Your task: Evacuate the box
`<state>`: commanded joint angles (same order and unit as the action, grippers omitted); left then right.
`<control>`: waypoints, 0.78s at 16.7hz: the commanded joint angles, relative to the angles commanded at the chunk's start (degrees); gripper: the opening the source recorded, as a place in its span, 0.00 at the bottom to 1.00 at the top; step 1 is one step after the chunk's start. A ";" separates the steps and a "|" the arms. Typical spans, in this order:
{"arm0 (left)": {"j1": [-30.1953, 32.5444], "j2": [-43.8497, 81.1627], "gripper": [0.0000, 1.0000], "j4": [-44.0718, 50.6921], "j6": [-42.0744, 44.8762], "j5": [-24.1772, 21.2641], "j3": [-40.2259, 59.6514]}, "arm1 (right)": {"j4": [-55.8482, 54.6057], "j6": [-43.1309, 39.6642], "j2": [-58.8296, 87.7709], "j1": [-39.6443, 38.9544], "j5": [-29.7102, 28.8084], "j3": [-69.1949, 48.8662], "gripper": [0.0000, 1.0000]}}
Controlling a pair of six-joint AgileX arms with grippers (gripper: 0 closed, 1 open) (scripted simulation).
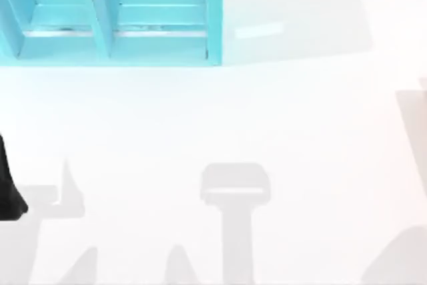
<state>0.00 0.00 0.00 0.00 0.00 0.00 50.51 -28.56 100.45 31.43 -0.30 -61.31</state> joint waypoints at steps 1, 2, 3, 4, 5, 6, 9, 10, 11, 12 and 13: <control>0.00 0.00 1.00 0.00 0.00 0.00 0.00 | 1.92 -0.03 -0.29 0.09 0.01 -1.59 0.00; 0.00 0.00 1.00 0.00 0.00 0.00 0.00 | 4.33 -0.08 -0.69 0.16 0.02 -3.51 0.00; 0.00 0.00 1.00 0.00 0.00 0.00 0.00 | 7.12 -0.14 -1.19 0.22 0.03 -5.67 0.00; 0.00 0.00 1.00 0.00 0.00 0.00 0.00 | 10.18 -0.21 -1.78 0.25 0.04 -7.98 0.00; 0.00 0.00 1.00 0.00 0.00 0.00 0.00 | 13.40 -0.27 -2.43 0.26 0.04 -10.38 0.00; 0.00 0.00 1.00 0.00 0.00 0.00 0.00 | 16.60 -0.33 -3.11 0.27 0.03 -12.77 0.00; 0.00 0.00 1.00 0.00 0.00 0.00 0.00 | 24.50 -0.39 -5.08 0.22 0.00 -18.83 0.00; 0.00 0.00 1.00 0.00 0.00 0.00 0.00 | 26.07 -0.40 -5.57 0.19 0.00 -20.16 0.00; 0.00 0.00 1.00 0.00 0.00 0.00 0.00 | 27.03 -0.39 -5.89 0.17 0.00 -21.01 0.00; 0.00 0.00 1.00 0.00 0.00 0.00 0.00 | 27.38 -0.39 -6.02 0.17 0.00 -21.32 0.00; 0.00 0.00 1.00 0.00 0.00 0.00 0.00 | 27.38 -0.39 -6.02 0.17 0.00 -21.32 0.00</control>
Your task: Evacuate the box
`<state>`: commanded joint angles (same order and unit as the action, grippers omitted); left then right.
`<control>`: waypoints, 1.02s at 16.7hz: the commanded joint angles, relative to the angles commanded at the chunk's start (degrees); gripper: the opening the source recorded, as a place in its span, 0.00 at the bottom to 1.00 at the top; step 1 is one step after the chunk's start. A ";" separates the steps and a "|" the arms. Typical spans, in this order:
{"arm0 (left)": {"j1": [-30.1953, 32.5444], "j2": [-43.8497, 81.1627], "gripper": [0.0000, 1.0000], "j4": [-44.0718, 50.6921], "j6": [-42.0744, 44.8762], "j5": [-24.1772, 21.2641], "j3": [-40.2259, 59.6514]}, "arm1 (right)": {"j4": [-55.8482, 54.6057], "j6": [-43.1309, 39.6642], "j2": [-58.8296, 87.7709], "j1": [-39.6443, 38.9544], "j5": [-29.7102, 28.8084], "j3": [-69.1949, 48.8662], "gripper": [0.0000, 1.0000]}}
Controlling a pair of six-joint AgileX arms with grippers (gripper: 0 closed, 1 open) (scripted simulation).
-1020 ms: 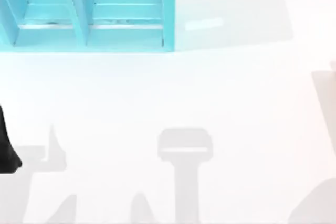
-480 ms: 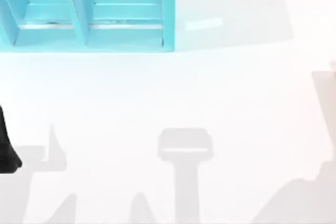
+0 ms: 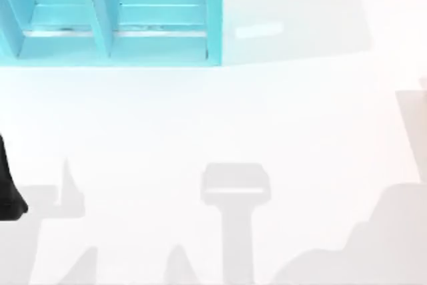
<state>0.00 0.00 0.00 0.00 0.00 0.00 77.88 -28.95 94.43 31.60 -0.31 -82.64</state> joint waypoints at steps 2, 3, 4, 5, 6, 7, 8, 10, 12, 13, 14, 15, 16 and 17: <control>0.00 0.00 1.00 0.00 0.00 0.00 0.00 | -0.13 0.10 0.23 -0.10 0.02 0.15 0.00; 0.00 0.00 1.00 0.00 0.00 0.00 0.00 | -0.11 0.18 0.32 -0.17 0.02 0.06 0.00; 0.00 0.00 1.00 0.00 0.00 0.00 0.00 | 0.03 0.70 0.92 -0.66 0.02 -0.59 0.00; 0.00 0.00 1.00 0.00 0.00 0.00 0.00 | 0.23 1.70 2.04 -1.57 0.02 -1.76 0.00; 0.00 0.00 1.00 0.00 0.00 0.00 0.00 | 0.50 3.16 3.66 -2.93 0.01 -3.45 0.00; 0.00 0.00 1.00 0.00 0.00 0.00 0.00 | 0.83 5.00 5.75 -4.72 0.01 -5.64 0.00; 0.00 0.00 1.00 0.00 0.00 0.00 0.00 | 1.20 7.15 8.12 -6.84 0.02 -8.28 0.00; 0.00 0.00 1.00 0.00 0.00 0.00 0.00 | 1.96 12.35 13.59 -11.96 0.03 -14.41 0.00; 0.00 0.00 1.00 0.00 0.00 0.00 0.00 | 2.68 18.41 19.70 -17.98 0.05 -21.29 0.00; 0.00 0.00 1.00 0.00 0.00 0.00 0.00 | 3.01 21.62 22.85 -21.19 0.05 -24.88 0.00; 0.00 0.00 1.00 0.00 0.00 0.00 0.00 | 3.31 24.91 26.03 -24.49 0.04 -28.51 0.00; 0.00 0.00 1.00 0.00 0.00 0.00 0.00 | 3.58 28.23 29.19 -27.83 0.04 -32.12 0.00; 0.00 0.00 1.00 0.00 0.00 0.00 0.00 | 3.82 31.53 32.30 -31.13 0.03 -35.63 0.00; 0.00 0.00 1.00 0.00 0.00 0.00 0.00 | 4.02 34.74 35.32 -34.34 0.01 -38.99 0.00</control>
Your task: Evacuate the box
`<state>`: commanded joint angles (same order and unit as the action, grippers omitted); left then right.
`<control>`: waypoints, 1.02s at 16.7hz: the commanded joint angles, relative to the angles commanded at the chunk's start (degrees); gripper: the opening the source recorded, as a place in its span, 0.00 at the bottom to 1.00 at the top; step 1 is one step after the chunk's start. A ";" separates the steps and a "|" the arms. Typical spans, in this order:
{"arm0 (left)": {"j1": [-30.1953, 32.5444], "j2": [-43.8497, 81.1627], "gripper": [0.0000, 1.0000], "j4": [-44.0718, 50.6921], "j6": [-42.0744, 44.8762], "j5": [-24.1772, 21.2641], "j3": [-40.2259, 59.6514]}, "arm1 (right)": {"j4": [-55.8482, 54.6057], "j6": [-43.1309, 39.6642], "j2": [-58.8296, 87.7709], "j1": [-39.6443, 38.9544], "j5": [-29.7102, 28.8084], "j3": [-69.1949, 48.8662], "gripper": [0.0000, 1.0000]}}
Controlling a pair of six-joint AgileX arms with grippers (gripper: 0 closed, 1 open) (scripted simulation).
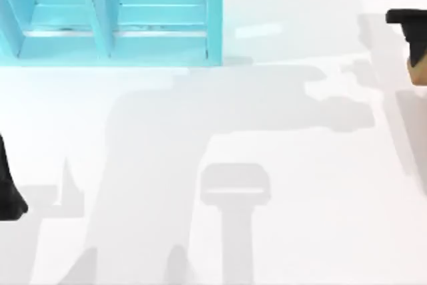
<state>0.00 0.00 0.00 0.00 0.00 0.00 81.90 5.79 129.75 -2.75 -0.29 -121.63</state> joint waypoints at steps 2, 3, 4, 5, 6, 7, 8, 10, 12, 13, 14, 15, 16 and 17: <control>0.00 0.00 1.00 0.00 0.00 0.00 0.00 | 0.27 5.92 5.53 -5.87 -0.04 -5.93 0.00; 0.00 0.00 1.00 0.00 0.00 0.00 0.00 | 0.34 8.56 7.96 -8.46 -0.06 -8.44 0.00; 0.00 0.00 1.00 0.00 0.00 0.00 0.00 | 0.38 10.94 10.10 -10.78 -0.08 -10.63 0.00; 0.00 0.00 1.00 0.00 0.00 0.00 0.00 | 0.39 12.86 11.88 -12.66 -0.09 -12.41 0.00; 0.00 0.00 1.00 0.00 0.00 0.00 0.00 | 0.41 14.32 13.21 -14.08 -0.11 -13.75 0.00; 0.00 0.00 1.00 0.00 0.00 0.00 0.00 | 0.41 15.29 14.08 -15.03 -0.11 -14.63 0.00; 0.00 0.00 1.00 0.00 0.00 0.00 0.00 | 0.40 15.66 14.41 -15.39 -0.12 -14.95 0.00; 0.00 0.00 1.00 0.00 0.00 0.00 0.00 | 0.40 15.66 14.41 -15.39 -0.12 -14.95 0.00; 0.00 0.00 1.00 0.00 0.00 0.00 0.00 | 0.37 15.72 14.36 -15.23 0.02 -14.76 0.00; 0.00 0.00 1.00 0.00 0.00 0.00 0.00 | 0.20 15.73 14.35 -15.24 0.02 -14.60 0.00; 0.00 0.00 1.00 0.00 0.00 0.00 0.00 | -0.46 15.73 14.32 -15.24 0.02 -13.94 0.00; 0.00 0.00 1.00 0.00 0.00 0.00 0.00 | -1.53 15.74 14.27 -15.25 0.00 -12.87 0.00; 0.00 0.00 1.00 0.00 0.00 0.00 0.00 | -2.88 15.75 14.22 -15.27 -0.01 -11.49 0.00; 0.00 0.00 1.00 0.00 0.00 0.00 0.00 | -4.40 15.76 14.18 -15.30 -0.03 -9.96 0.00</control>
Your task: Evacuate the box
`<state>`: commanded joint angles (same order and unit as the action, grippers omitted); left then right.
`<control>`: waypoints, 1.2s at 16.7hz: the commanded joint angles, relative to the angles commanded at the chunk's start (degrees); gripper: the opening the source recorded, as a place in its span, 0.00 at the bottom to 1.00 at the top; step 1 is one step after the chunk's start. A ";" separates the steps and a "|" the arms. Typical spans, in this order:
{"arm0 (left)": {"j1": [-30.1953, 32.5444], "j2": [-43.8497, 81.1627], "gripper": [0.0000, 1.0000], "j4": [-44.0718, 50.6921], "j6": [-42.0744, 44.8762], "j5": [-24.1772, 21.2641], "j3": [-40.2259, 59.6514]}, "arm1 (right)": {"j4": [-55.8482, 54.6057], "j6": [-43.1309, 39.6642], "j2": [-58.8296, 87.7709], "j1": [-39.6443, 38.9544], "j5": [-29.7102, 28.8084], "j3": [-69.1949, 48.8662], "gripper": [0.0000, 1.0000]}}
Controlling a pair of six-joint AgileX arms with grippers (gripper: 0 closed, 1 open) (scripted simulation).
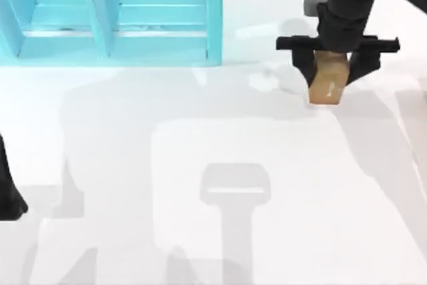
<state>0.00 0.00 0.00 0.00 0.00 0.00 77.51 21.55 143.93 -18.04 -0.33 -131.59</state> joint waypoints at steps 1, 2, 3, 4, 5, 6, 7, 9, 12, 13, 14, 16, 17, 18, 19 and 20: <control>0.00 0.00 1.00 0.00 0.00 0.00 0.00 | -1.55 0.00 -0.03 -0.04 -0.02 1.56 0.00; 0.00 0.00 1.00 0.00 0.00 0.00 0.00 | -3.02 -0.01 -0.04 -0.09 -0.04 3.04 0.00; 0.00 0.00 1.00 0.00 0.00 0.00 0.00 | -4.27 -0.02 -0.04 -0.14 -0.06 4.31 0.00; 0.00 0.00 1.00 0.00 0.00 0.00 0.00 | -5.19 -0.02 -0.03 -0.17 -0.08 5.23 0.00; 0.00 0.00 1.00 0.00 0.00 0.00 0.00 | -5.59 -0.01 -0.01 -0.18 -0.08 5.64 0.00; 0.00 0.00 1.00 0.00 0.00 0.00 0.00 | -5.60 -0.01 -0.01 -0.18 -0.08 5.65 0.00; 0.00 0.00 1.00 0.00 0.00 0.00 0.00 | -5.60 -0.01 -0.01 -0.18 -0.08 5.65 0.00; 0.00 0.00 1.00 0.00 0.00 0.00 0.00 | -5.60 -0.01 -0.01 -0.18 -0.08 5.65 0.08; 0.00 0.00 1.00 0.00 0.00 0.00 0.00 | -5.60 -0.01 -0.01 -0.18 -0.08 5.65 0.30; 0.00 0.00 1.00 0.00 0.00 0.00 0.00 | -5.60 -0.01 -0.01 -0.18 -0.08 5.65 0.38; 0.00 0.00 1.00 0.00 0.00 0.00 0.00 | -5.60 -0.01 -0.01 -0.18 -0.08 5.65 0.45; 0.00 0.00 1.00 0.00 0.00 0.00 0.00 | -5.60 -0.01 -0.01 -0.18 -0.08 5.65 0.60; 0.00 0.00 1.00 0.00 0.00 0.00 0.00 | -5.60 -0.01 -0.01 -0.18 -0.08 5.65 0.68; 0.00 0.00 1.00 0.00 0.00 0.00 0.00 | -5.60 -0.01 -0.01 -0.18 -0.08 5.65 0.75; 0.00 0.00 1.00 0.00 0.00 0.00 0.00 | -5.60 -0.01 -0.01 -0.18 -0.08 5.65 0.83; 0.00 0.00 1.00 0.00 0.00 0.00 0.00 | -5.60 -0.01 -0.01 -0.18 -0.08 5.65 0.90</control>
<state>0.00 0.00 0.00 0.00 0.00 0.00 71.91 21.54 143.92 -18.22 -0.41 -125.94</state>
